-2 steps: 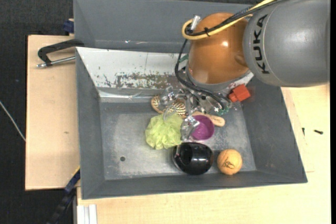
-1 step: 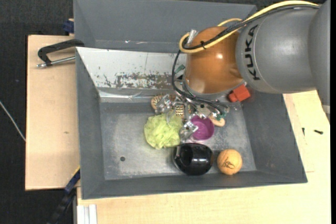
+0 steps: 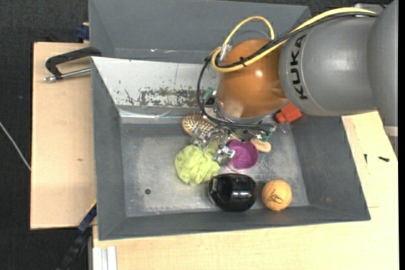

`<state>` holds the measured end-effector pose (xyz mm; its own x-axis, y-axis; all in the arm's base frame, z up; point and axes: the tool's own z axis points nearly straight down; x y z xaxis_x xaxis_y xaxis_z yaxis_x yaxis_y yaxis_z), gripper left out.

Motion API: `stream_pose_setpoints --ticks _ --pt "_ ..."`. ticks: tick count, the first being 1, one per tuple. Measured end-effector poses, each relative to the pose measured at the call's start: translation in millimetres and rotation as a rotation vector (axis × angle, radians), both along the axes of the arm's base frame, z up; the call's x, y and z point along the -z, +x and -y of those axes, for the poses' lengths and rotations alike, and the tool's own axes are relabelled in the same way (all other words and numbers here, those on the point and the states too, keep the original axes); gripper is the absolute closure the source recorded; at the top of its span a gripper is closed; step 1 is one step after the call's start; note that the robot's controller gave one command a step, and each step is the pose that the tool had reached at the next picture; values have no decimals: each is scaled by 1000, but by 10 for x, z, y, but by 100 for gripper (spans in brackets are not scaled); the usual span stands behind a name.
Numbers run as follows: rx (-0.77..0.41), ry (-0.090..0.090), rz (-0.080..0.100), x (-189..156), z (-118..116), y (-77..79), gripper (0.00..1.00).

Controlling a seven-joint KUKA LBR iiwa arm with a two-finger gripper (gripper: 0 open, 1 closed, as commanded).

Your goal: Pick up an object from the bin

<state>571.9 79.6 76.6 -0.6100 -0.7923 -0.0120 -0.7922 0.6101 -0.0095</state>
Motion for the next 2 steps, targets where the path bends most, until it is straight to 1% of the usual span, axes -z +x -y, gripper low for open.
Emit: stream_pose_setpoints --ticks 1,2 --pt "0 0 0 0 0 0 100" --pt "0 0 -5 -44 1 -16 100"
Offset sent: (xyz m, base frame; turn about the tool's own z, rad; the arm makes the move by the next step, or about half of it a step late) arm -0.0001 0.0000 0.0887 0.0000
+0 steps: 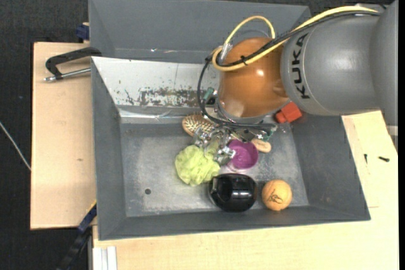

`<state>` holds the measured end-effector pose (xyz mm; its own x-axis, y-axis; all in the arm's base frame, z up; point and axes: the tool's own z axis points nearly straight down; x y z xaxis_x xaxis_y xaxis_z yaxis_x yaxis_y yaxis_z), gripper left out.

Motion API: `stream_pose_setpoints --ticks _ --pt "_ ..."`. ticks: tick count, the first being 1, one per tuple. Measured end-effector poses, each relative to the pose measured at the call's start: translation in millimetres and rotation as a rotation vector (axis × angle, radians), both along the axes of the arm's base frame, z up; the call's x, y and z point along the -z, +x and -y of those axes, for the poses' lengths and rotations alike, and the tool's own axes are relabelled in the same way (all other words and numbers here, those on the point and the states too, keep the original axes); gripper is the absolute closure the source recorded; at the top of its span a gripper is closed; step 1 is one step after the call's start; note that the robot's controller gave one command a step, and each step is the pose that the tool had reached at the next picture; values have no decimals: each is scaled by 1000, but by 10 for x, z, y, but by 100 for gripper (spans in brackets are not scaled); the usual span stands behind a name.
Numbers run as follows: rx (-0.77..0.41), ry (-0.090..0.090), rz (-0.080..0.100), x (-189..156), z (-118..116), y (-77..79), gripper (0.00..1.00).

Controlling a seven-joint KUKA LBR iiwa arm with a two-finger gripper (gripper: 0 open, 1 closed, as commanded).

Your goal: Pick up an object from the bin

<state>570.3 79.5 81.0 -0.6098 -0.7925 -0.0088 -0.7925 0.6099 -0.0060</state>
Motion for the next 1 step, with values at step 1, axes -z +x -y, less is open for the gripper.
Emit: stream_pose_setpoints --ticks 1 --pt "1 -1 -8 -185 -4 -13 100"
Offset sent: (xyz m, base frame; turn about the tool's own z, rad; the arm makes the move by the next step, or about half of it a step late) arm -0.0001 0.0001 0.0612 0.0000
